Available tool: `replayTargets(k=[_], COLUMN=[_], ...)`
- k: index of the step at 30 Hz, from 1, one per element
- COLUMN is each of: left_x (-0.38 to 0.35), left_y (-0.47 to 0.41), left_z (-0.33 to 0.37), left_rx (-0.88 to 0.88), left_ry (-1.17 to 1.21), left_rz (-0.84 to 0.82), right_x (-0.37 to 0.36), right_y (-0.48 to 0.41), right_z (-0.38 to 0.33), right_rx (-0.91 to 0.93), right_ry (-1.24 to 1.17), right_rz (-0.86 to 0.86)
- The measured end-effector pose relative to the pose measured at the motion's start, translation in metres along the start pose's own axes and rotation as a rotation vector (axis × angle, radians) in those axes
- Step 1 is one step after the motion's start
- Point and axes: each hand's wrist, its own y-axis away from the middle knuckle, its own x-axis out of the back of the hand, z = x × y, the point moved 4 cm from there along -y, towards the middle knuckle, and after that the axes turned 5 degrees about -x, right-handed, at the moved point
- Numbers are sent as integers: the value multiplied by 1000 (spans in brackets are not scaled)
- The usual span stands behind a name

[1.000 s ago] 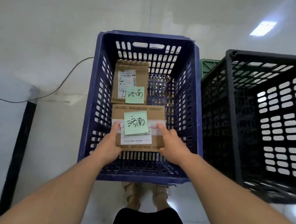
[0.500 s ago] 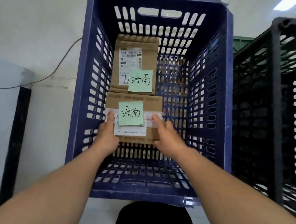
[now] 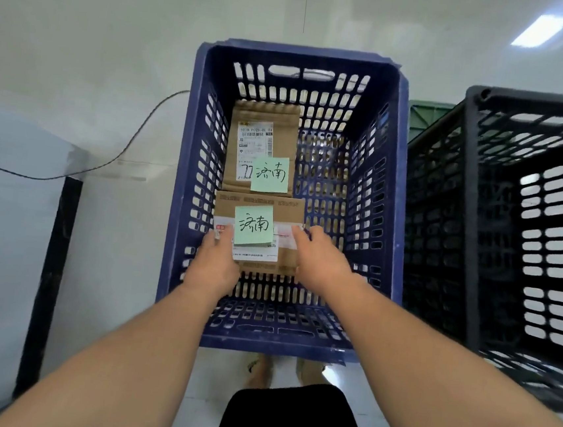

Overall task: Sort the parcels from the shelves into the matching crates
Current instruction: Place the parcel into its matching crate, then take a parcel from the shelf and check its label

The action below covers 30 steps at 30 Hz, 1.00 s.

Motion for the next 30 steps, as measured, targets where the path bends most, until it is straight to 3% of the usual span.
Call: replayTargets(k=[5,14,22,30], left_x=[43,102,132,103], left_y=[46,141,233,327], left_z=[27,38,12,-18], left_rx=[-119,-87,139,383], left_ry=[-65,-143,-148,-53], left_rz=[94,326,543,649], right_x=[49,110,133,110], right_y=[45,132,202,262], right_z=[-24,-88,-146,-184], right_rx=[59,278,612,888], right_ry=[63,182,375,544], right_rz=[134,355,459,489])
